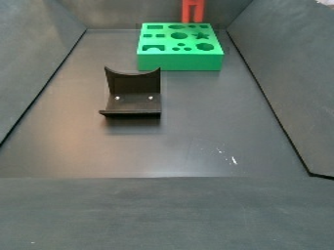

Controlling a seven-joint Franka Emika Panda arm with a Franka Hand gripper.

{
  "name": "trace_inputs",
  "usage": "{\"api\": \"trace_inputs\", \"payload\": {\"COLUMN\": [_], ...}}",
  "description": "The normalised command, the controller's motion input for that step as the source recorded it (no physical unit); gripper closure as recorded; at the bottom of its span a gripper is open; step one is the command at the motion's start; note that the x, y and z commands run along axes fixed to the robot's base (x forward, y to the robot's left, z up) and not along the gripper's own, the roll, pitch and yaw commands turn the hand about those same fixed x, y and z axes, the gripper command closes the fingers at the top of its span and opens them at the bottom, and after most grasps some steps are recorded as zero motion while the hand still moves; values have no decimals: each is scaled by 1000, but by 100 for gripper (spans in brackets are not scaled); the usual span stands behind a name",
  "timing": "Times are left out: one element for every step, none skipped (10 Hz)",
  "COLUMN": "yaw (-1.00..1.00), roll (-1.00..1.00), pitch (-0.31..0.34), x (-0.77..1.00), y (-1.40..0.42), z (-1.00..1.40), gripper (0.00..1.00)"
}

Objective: Insert the square-circle object.

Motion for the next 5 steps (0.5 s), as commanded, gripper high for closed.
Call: {"api": "trace_inputs", "payload": {"yaw": [-600, -500, -186, 0, 0], "roll": [100, 56, 26, 0, -66], "pitch": [1, 0, -59, -10, -10], "x": [-326, -454, -280, 0, 0], "y": [-306, -200, 0, 0, 0], "z": [0, -17, 0, -140, -220], "gripper": [100, 100, 100, 100, 100]}}
